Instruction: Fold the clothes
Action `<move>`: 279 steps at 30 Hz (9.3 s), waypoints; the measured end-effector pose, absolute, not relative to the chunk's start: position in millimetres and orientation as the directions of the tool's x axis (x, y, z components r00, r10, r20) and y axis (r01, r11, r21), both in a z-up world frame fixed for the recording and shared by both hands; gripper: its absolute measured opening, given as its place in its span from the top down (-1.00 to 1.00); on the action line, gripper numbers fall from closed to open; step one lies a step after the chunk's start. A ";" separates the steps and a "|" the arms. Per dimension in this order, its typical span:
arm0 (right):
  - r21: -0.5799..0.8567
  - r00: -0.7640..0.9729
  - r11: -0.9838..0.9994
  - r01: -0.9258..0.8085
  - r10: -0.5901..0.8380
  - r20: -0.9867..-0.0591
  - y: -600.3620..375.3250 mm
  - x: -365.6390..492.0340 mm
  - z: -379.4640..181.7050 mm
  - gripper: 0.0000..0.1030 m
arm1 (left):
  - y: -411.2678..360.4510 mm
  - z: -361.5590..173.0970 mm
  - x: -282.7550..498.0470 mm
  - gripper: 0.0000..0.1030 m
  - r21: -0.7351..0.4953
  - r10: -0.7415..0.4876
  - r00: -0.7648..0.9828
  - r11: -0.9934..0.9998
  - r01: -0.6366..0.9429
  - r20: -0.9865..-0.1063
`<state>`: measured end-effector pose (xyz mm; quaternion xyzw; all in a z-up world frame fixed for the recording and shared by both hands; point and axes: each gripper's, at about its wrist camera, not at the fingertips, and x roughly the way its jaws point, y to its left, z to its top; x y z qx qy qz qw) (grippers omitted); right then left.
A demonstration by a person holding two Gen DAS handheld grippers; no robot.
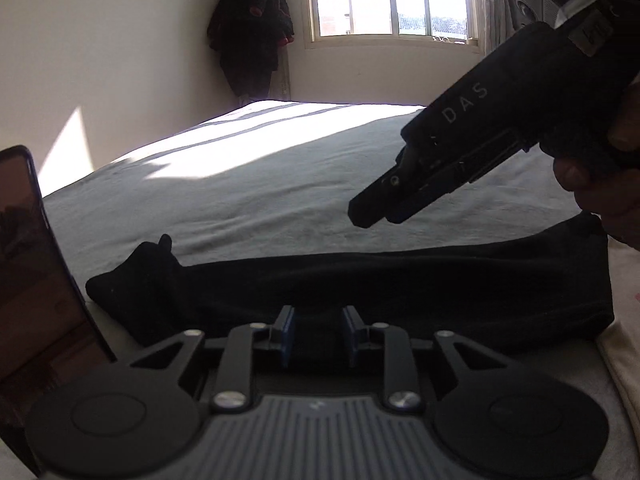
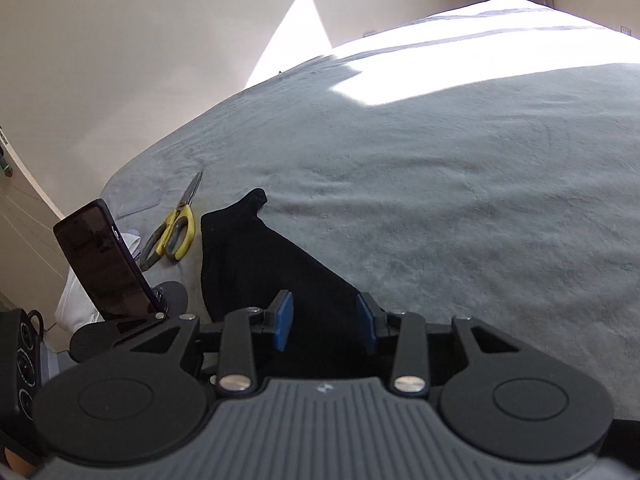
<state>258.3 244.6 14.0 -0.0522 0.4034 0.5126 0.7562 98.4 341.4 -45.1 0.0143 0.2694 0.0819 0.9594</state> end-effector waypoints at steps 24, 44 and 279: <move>0.278 -0.065 0.175 -0.945 0.730 -0.681 453.1 305.1 -16.9 0.78 | 346.0 -52.1 91.9 0.29 -0.043 0.066 0.860 0.994 -0.102 -0.505; 0.218 0.057 0.258 -0.941 0.756 -0.652 403.0 309.5 9.9 0.13 | 353.4 -57.8 90.6 0.26 -0.074 0.048 0.861 0.992 -0.099 -0.507; 0.316 0.627 0.949 0.012 0.240 -0.741 -143.0 107.1 -16.5 -0.12 | 149.7 -47.4 55.1 0.06 -0.508 -0.251 0.755 0.852 -0.125 -0.606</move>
